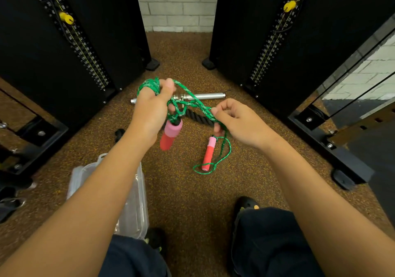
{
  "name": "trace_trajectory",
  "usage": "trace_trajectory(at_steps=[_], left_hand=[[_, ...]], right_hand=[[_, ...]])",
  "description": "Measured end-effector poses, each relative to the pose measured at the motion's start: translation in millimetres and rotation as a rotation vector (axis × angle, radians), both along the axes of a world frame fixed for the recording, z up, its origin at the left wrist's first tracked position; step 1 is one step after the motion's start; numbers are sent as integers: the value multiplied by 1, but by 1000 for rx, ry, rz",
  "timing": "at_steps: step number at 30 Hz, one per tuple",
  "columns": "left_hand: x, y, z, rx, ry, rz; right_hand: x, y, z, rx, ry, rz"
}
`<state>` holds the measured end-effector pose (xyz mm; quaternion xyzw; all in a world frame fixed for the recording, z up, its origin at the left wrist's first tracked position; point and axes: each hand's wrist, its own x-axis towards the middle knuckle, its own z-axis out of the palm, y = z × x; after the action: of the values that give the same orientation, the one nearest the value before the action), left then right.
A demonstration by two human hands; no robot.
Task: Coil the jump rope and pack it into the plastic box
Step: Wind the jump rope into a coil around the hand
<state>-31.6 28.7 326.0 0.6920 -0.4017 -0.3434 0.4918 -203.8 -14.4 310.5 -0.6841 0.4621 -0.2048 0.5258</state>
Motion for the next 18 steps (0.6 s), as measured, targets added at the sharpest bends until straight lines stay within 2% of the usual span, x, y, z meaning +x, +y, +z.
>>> trace_trajectory(at_steps=[2,5,7,12,15,18], left_hand=[[1,-1,-3,95,51,-15],[-2,0,-7,72,-192,-159],[-2,0,-7,-3,-253,-196],[-5,3,-7,-140,-151,-334],[-10,5,-7,-87,-279,-500],[-12,4,-10,-14,-472,-559]], right_hand=[[0,0,-2,-31,32,-1],[-1,0,-4,-76,86,-3],[-1,1,-4,-127,136,13],[0,1,-1,-213,203,40],[0,1,1,-214,209,66],[0,1,3,-175,190,116]])
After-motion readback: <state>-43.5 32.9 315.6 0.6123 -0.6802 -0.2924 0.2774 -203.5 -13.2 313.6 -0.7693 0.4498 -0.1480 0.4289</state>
